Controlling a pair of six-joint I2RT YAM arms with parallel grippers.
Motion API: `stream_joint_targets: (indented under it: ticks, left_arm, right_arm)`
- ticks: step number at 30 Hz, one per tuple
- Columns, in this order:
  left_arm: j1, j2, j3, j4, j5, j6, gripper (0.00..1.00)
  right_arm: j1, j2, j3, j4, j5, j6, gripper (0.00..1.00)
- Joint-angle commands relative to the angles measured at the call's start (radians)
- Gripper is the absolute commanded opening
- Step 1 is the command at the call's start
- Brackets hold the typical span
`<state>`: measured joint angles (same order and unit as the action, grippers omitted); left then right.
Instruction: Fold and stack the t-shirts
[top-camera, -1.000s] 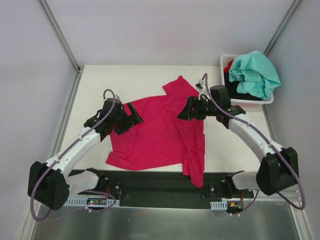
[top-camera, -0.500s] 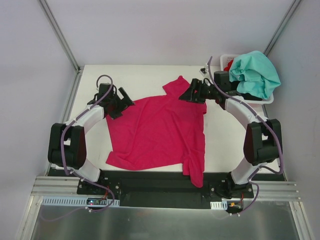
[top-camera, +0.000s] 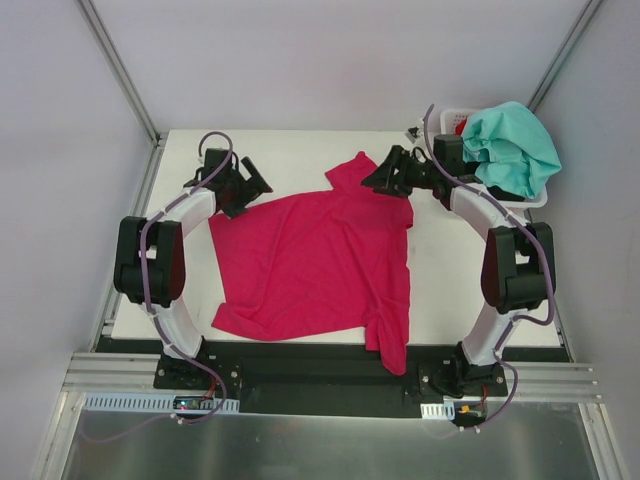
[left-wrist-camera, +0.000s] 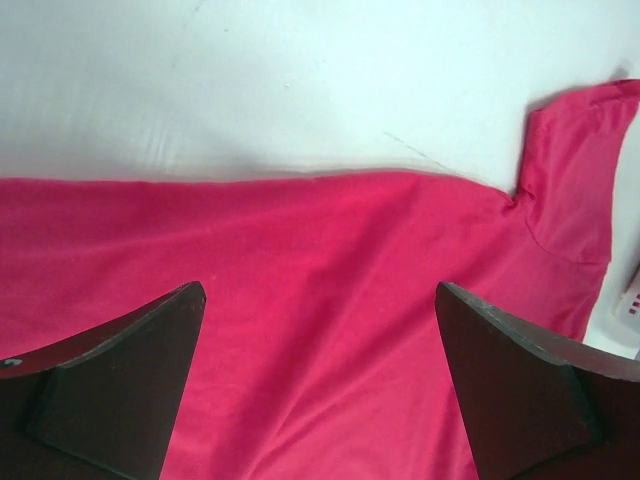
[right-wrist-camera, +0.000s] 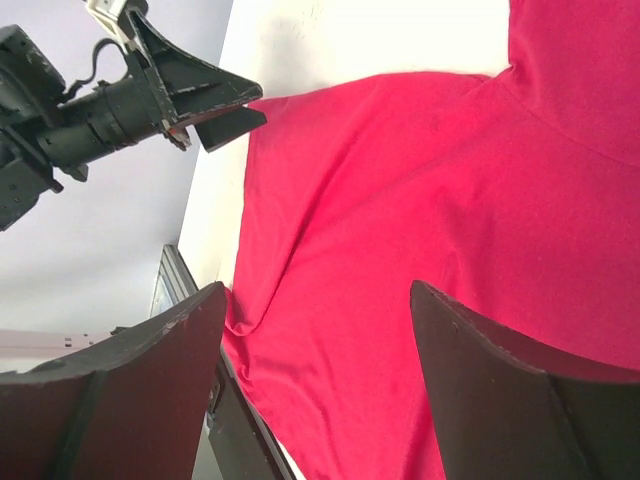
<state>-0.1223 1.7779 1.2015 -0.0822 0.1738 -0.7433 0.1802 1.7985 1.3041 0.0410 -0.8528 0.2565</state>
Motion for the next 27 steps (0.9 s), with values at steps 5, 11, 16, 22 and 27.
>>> stream_joint_targets:
  ticks: [5, 11, 16, 22, 27]
  left_arm:
    - [0.012, 0.04, 0.043, -0.056, -0.108, 0.038, 0.99]
    - [0.049, 0.072, 0.053, -0.08, -0.135, 0.038, 0.99]
    - [0.095, 0.089, 0.073, -0.1, -0.163, 0.033, 0.99]
    - [0.139, 0.144, 0.119, -0.103, -0.169, 0.05, 0.99]
    - [0.17, 0.19, 0.182, -0.108, -0.186, 0.059, 0.99]
  right_arm:
    - [-0.025, -0.079, 0.02, 0.098, -0.06, 0.056, 0.77]
    - [-0.024, -0.148, -0.017, 0.151, -0.072, 0.092, 0.77]
    - [-0.031, -0.218, -0.029, 0.151, -0.08, 0.098, 0.77]
    - [-0.033, -0.269, -0.023, 0.151, -0.086, 0.11, 0.77]
    - [-0.035, -0.304, -0.032, 0.151, -0.086, 0.119, 0.77]
